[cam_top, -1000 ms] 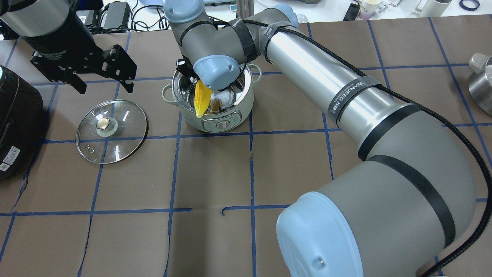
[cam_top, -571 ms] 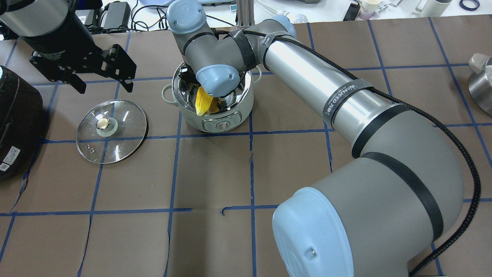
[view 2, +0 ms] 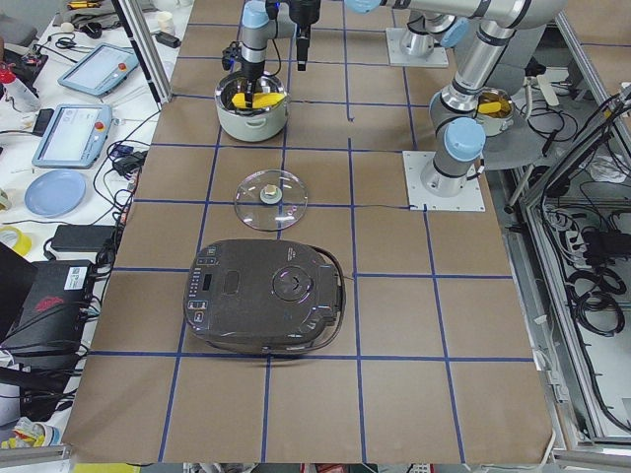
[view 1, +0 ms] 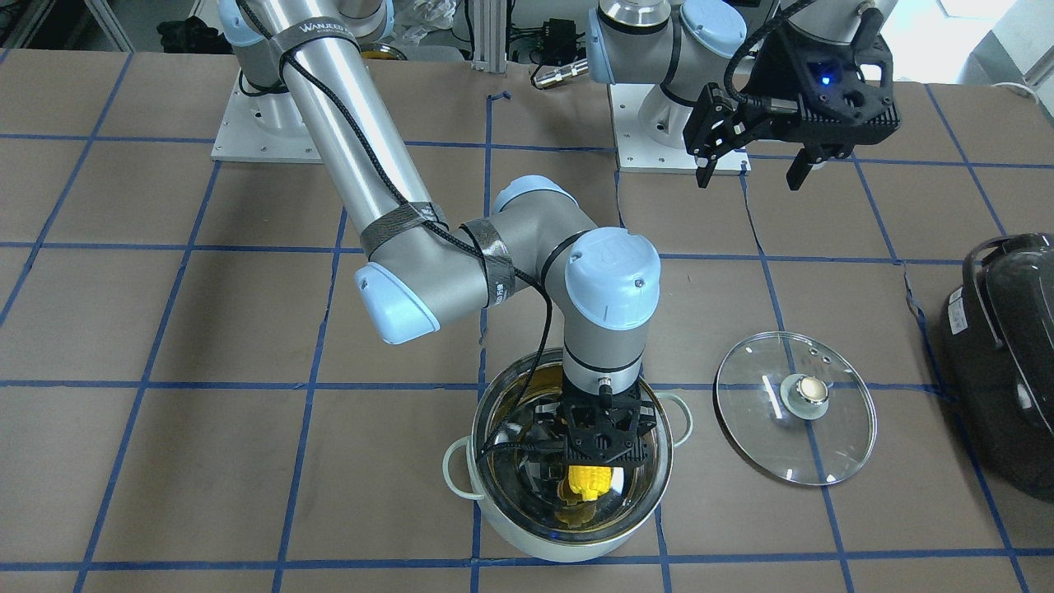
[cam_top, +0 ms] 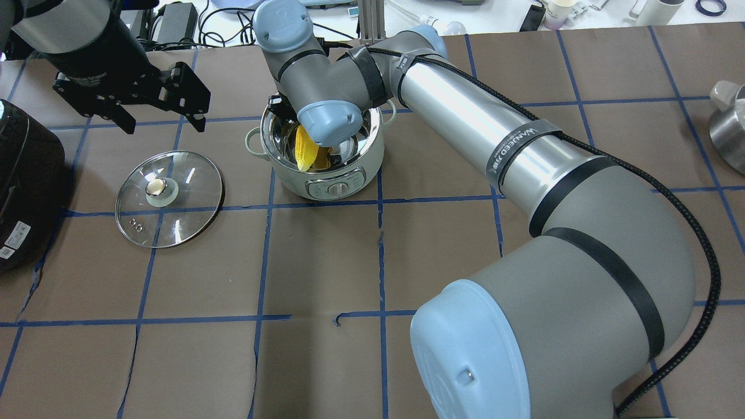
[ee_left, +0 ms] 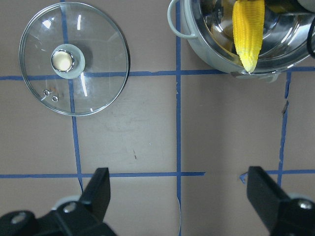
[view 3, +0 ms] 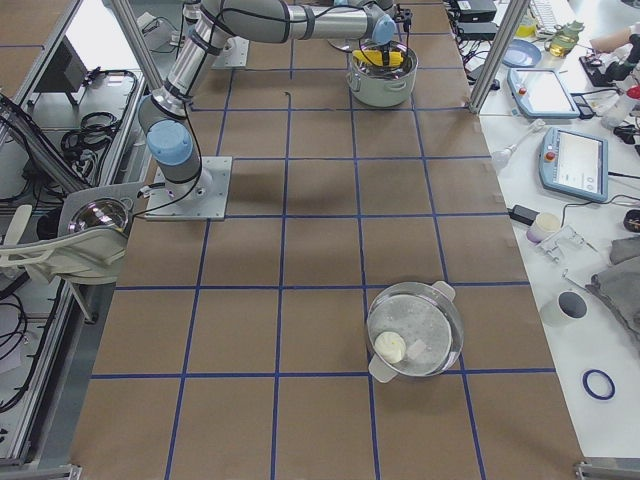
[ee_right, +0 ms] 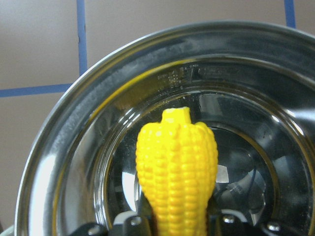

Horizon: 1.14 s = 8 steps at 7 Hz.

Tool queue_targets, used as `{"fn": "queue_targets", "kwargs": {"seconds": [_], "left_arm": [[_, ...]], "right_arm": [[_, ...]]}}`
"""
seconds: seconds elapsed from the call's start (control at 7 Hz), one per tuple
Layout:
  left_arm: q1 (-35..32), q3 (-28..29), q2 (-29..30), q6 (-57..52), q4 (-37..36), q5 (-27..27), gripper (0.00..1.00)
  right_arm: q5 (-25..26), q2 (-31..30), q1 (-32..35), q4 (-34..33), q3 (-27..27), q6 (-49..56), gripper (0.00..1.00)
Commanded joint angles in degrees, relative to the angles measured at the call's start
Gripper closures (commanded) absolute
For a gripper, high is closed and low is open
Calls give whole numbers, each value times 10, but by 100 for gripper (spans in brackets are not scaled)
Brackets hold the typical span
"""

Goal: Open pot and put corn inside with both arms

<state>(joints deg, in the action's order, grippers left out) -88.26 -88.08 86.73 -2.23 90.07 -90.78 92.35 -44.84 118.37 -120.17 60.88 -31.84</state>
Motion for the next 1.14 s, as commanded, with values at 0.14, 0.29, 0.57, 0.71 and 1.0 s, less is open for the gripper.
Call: {"fn": "queue_targets", "kwargs": {"seconds": [0.14, 0.29, 0.57, 0.71, 1.0], "left_arm": [[1, -13, -6, 1, -15, 2, 0], [2, -13, -6, 0, -15, 2, 0], [2, -15, -5, 3, -15, 3, 0], [3, -15, -7, 0, -14, 3, 0], [5, -16, -6, -1, -15, 1, 0]], "right_arm": [[-1, 8, -1, -29, 5, 2, 80], [0, 9, -1, -30, 8, 1, 79], [5, 10, -2, -50, 25, 2, 77], [6, 9, -2, -73, 44, 2, 66], [6, 7, -3, -74, 47, 1, 38]]}}
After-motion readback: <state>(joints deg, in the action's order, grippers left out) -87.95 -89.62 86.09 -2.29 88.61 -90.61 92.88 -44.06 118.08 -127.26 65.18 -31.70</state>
